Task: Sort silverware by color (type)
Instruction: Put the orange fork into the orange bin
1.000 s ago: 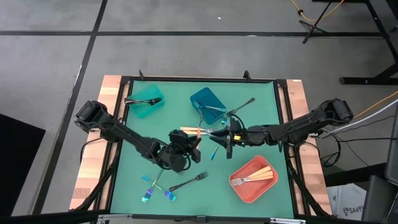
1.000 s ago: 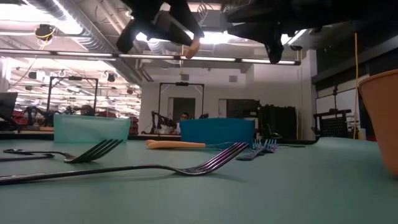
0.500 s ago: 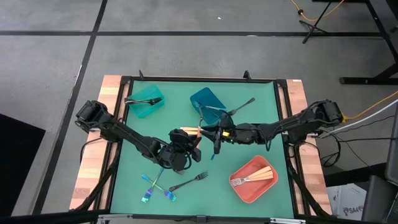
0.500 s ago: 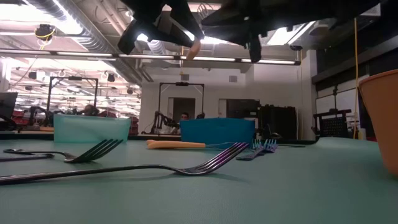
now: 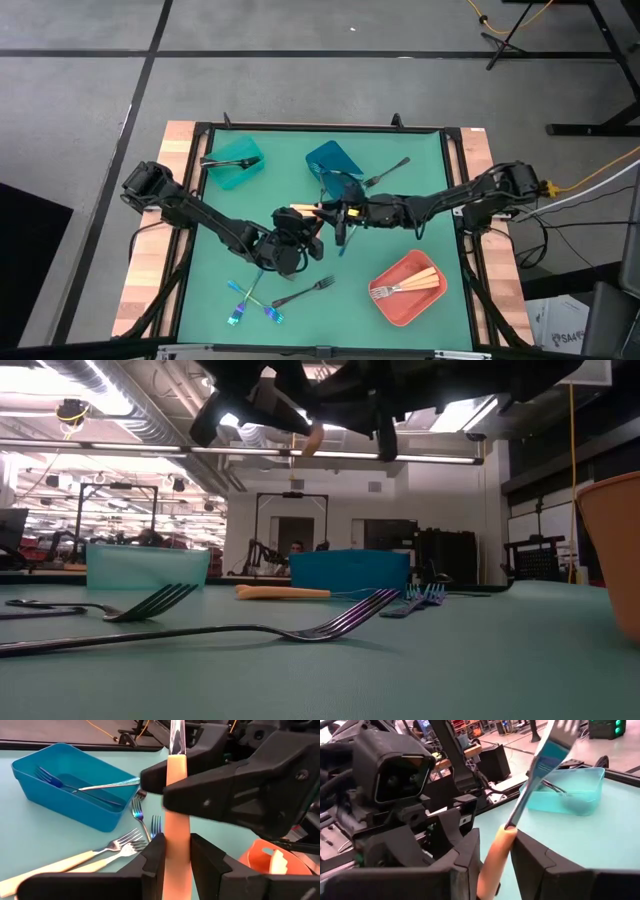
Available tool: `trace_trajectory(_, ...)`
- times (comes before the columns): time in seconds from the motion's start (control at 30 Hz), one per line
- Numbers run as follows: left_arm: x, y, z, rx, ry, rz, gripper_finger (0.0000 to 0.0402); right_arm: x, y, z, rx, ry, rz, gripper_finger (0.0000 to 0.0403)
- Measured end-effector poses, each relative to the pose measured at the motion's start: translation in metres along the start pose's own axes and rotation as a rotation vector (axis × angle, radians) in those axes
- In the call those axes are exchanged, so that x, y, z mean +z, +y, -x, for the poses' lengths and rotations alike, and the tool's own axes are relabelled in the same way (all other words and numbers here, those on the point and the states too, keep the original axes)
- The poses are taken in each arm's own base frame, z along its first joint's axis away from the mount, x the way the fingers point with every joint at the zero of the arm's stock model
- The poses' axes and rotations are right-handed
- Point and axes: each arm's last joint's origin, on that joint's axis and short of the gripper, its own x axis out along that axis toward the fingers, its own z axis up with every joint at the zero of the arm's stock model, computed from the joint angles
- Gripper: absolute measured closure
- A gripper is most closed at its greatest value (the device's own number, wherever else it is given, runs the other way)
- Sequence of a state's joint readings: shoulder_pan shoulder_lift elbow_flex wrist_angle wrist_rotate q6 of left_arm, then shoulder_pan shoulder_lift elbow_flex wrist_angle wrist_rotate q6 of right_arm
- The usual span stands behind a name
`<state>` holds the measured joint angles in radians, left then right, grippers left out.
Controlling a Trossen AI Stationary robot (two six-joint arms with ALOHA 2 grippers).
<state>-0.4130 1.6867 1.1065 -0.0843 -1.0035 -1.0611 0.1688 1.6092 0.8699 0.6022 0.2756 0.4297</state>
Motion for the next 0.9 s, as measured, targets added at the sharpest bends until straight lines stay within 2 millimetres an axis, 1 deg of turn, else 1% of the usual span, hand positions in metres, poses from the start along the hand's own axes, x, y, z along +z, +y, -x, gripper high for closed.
trace_trajectory(0.3, 0.0003, -0.0005, -0.0001, -0.004, 0.001, 0.005, 0.0334, -0.002, -0.0006, -0.0013, -0.004, 0.006, 0.002, 0.0311)
trace_trajectory(0.57, 0.0002, -0.0005, -0.0001, -0.005, 0.003, -0.001, 0.0334, -0.0013, 0.0, -0.0014, -0.001, 0.0, -0.004, 0.0372)
trace_trajectory(0.63, 0.0002, -0.0005, -0.0001, -0.005, 0.003, -0.001, 0.0334, -0.0013, 0.0, -0.0014, -0.001, 0.0, -0.004, 0.0381)
trace_trajectory(0.8, 0.0002, -0.0005, -0.0001, -0.005, 0.003, 0.0, 0.0333, -0.0013, -0.0001, -0.0014, -0.002, 0.001, -0.002, 0.0379)
trace_trajectory(0.9, 0.0002, -0.0004, -0.0002, -0.005, 0.003, 0.004, 0.0322, -0.0013, -0.0001, -0.0013, -0.001, 0.001, 0.001, 0.0382)
